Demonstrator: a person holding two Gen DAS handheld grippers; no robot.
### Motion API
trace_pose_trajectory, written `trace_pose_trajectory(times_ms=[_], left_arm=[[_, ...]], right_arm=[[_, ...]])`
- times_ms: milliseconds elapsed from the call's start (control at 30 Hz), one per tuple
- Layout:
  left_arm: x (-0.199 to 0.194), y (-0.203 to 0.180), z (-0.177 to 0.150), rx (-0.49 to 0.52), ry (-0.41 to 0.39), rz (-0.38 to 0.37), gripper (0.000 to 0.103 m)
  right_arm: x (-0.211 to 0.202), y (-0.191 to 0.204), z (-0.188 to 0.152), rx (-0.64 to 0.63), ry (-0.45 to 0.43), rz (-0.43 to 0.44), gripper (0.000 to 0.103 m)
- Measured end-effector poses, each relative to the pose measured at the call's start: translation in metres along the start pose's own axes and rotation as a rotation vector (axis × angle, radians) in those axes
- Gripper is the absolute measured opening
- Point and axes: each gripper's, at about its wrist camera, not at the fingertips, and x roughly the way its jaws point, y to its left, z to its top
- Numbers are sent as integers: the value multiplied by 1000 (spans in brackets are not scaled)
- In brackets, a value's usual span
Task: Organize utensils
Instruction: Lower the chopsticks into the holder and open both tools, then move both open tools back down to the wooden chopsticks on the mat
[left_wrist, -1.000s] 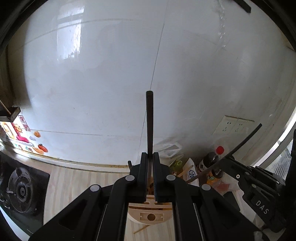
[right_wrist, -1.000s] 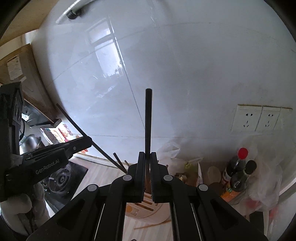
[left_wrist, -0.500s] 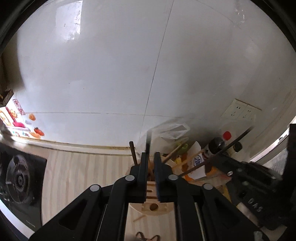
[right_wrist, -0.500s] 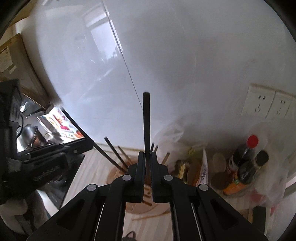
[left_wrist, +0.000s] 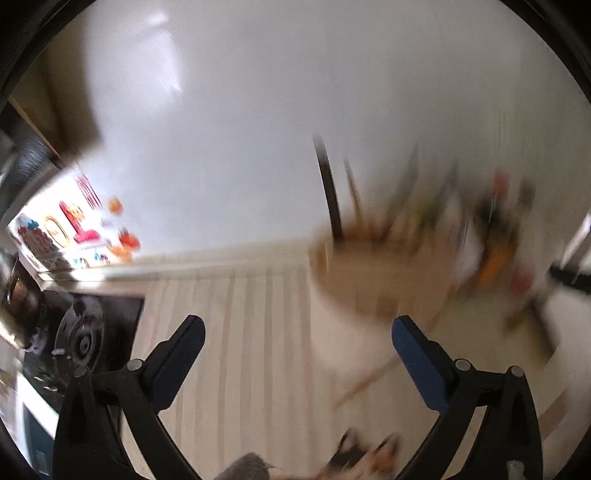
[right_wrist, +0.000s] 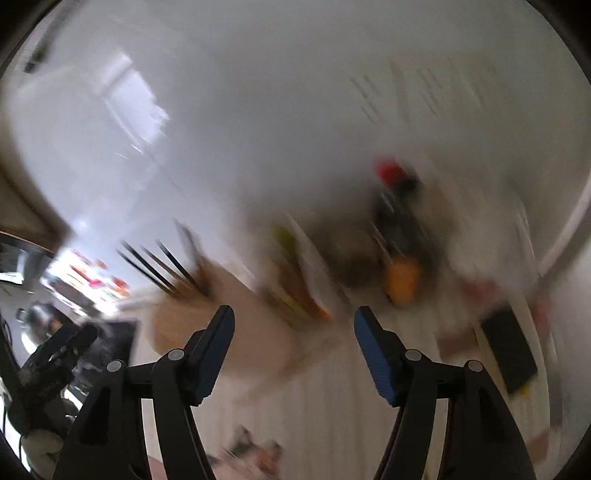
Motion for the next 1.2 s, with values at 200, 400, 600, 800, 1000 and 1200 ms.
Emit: trace_pose_trajectory(times_ms=[200, 400, 600, 800, 1000, 1200], left_arm=[[90, -49, -60, 206, 209, -20, 98], [145, -81, -81, 355, 321, -75, 68], [166, -91, -84, 388, 357, -99, 68], [165, -103, -85, 357, 380, -213, 23], [126, -122, -95, 352, 353, -363, 27], [125, -81, -98, 246, 238, -242, 45]], right_arm=[[69, -90, -76, 118, 240, -163, 69], [99, -148, -124, 222, 350, -237, 69], [104, -165, -140, 219, 357, -270, 69], [103, -167, -146, 220, 378, -262, 69], [105, -166, -143, 216, 389, -257, 69], [105, -169, -143, 221, 378, -244, 69]])
